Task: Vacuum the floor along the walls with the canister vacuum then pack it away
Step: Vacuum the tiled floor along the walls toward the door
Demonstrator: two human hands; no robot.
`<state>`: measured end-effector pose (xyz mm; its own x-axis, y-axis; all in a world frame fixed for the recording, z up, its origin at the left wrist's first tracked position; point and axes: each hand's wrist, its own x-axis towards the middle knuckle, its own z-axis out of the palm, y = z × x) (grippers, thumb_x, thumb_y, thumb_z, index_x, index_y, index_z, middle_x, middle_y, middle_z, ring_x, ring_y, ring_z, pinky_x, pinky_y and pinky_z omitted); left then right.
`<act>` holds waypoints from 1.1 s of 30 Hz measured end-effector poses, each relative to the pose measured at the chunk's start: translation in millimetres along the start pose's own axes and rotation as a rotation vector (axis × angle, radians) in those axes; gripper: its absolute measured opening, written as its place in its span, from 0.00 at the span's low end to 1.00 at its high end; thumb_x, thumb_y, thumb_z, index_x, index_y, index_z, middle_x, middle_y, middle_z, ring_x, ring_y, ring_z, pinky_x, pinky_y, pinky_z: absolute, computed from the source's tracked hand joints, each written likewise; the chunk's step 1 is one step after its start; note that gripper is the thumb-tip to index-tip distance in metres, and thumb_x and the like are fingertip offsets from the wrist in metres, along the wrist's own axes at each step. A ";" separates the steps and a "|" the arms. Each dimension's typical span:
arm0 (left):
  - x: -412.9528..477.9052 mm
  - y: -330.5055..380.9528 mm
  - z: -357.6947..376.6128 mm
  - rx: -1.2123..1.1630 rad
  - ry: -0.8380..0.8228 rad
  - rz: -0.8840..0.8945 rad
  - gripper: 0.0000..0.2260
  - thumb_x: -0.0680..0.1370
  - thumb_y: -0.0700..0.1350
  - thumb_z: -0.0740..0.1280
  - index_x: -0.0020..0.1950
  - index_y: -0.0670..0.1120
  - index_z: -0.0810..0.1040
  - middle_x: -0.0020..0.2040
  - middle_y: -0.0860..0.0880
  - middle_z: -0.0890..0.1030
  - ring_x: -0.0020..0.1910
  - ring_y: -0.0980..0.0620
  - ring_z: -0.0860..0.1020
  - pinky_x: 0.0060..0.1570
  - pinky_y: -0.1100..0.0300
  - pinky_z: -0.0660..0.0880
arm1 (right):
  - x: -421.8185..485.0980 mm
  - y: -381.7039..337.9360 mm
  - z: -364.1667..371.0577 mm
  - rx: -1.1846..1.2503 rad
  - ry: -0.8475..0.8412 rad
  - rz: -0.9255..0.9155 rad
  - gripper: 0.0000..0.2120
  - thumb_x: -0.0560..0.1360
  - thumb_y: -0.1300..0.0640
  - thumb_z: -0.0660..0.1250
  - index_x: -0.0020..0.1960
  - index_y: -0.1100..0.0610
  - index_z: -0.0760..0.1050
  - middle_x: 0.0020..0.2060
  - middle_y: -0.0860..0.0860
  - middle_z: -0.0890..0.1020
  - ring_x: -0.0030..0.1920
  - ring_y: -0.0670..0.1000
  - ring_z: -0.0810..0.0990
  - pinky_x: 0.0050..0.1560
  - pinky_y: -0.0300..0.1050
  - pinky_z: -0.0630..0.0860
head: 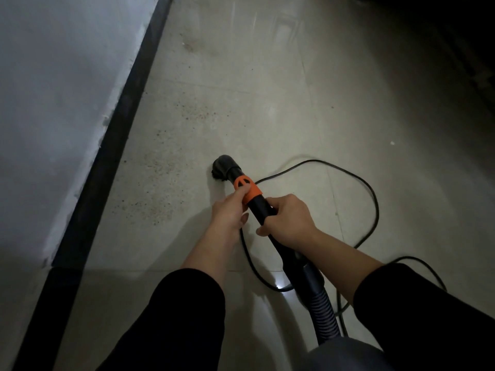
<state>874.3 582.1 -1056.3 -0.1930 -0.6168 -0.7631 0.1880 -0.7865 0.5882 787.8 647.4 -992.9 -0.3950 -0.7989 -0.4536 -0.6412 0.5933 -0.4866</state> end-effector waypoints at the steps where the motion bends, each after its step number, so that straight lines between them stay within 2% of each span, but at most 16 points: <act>1: 1.5 1.1 0.0 -0.004 0.001 -0.005 0.19 0.75 0.49 0.72 0.62 0.42 0.76 0.58 0.46 0.80 0.52 0.52 0.78 0.48 0.58 0.74 | 1.3 -1.6 -0.4 -0.007 -0.007 0.001 0.14 0.66 0.61 0.76 0.51 0.56 0.81 0.39 0.55 0.83 0.39 0.54 0.82 0.40 0.44 0.79; 7: 3.1 -0.7 -3.9 -0.030 0.027 -0.025 0.19 0.74 0.50 0.74 0.61 0.43 0.77 0.56 0.46 0.81 0.49 0.54 0.79 0.40 0.62 0.74 | 2.9 -6.8 -0.6 -0.102 -0.036 -0.003 0.12 0.66 0.59 0.77 0.48 0.56 0.81 0.35 0.53 0.82 0.37 0.52 0.81 0.40 0.44 0.79; 11: 0.4 -1.5 -6.2 -0.061 0.050 -0.045 0.12 0.72 0.51 0.75 0.46 0.45 0.78 0.45 0.47 0.81 0.45 0.52 0.79 0.41 0.60 0.73 | 0.8 -11.7 -3.4 -0.137 -0.058 -0.007 0.08 0.66 0.61 0.76 0.43 0.55 0.79 0.30 0.49 0.79 0.32 0.47 0.78 0.32 0.39 0.74; 13: -3.7 -2.5 -7.6 -0.073 0.057 -0.050 0.11 0.71 0.50 0.75 0.42 0.45 0.77 0.41 0.47 0.80 0.44 0.50 0.76 0.41 0.59 0.73 | -2.3 -12.3 -4.6 -0.139 -0.072 -0.011 0.08 0.67 0.61 0.75 0.42 0.54 0.78 0.29 0.47 0.78 0.30 0.45 0.77 0.29 0.37 0.71; 17: -11.0 -8.1 -14.7 -0.077 0.071 -0.054 0.11 0.71 0.51 0.75 0.42 0.46 0.78 0.40 0.47 0.80 0.42 0.51 0.76 0.39 0.60 0.72 | -9.3 -11.8 -4.6 -0.161 -0.112 -0.032 0.10 0.67 0.62 0.75 0.39 0.52 0.75 0.29 0.48 0.78 0.30 0.45 0.77 0.29 0.36 0.70; 22: -16.7 -10.8 -24.8 -0.071 0.083 -0.055 0.12 0.71 0.52 0.75 0.45 0.45 0.79 0.42 0.47 0.81 0.40 0.52 0.77 0.37 0.61 0.72 | -15.0 -12.0 -1.4 -0.188 -0.135 -0.067 0.14 0.65 0.61 0.77 0.35 0.50 0.72 0.32 0.51 0.79 0.34 0.49 0.79 0.33 0.39 0.74; 26: -21.4 -9.8 -30.1 -0.086 0.075 -0.077 0.11 0.72 0.51 0.74 0.41 0.46 0.77 0.41 0.47 0.78 0.37 0.54 0.74 0.36 0.62 0.70 | -18.6 -13.3 -0.4 -0.208 -0.145 -0.092 0.13 0.65 0.61 0.77 0.34 0.51 0.72 0.33 0.52 0.80 0.34 0.50 0.79 0.35 0.41 0.76; 30: -23.0 -9.6 -34.9 -0.100 0.077 -0.087 0.11 0.72 0.51 0.73 0.46 0.45 0.78 0.43 0.46 0.80 0.38 0.54 0.76 0.36 0.63 0.71 | -21.9 -15.8 -0.5 -0.206 -0.158 -0.121 0.14 0.65 0.61 0.77 0.33 0.50 0.72 0.31 0.50 0.78 0.32 0.48 0.76 0.31 0.38 0.71; 33: -25.0 -8.3 -36.3 -0.124 0.062 -0.100 0.14 0.72 0.50 0.73 0.52 0.43 0.78 0.45 0.46 0.80 0.40 0.54 0.76 0.35 0.63 0.72 | -23.7 -16.7 -1.9 -0.198 -0.169 -0.128 0.10 0.65 0.61 0.77 0.38 0.52 0.76 0.34 0.51 0.80 0.33 0.48 0.77 0.33 0.38 0.73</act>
<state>912.5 605.2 -1051.8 -0.1573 -0.5299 -0.8333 0.2889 -0.8316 0.4743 806.6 656.2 -972.7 -0.1983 -0.8283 -0.5241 -0.8010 0.4451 -0.4004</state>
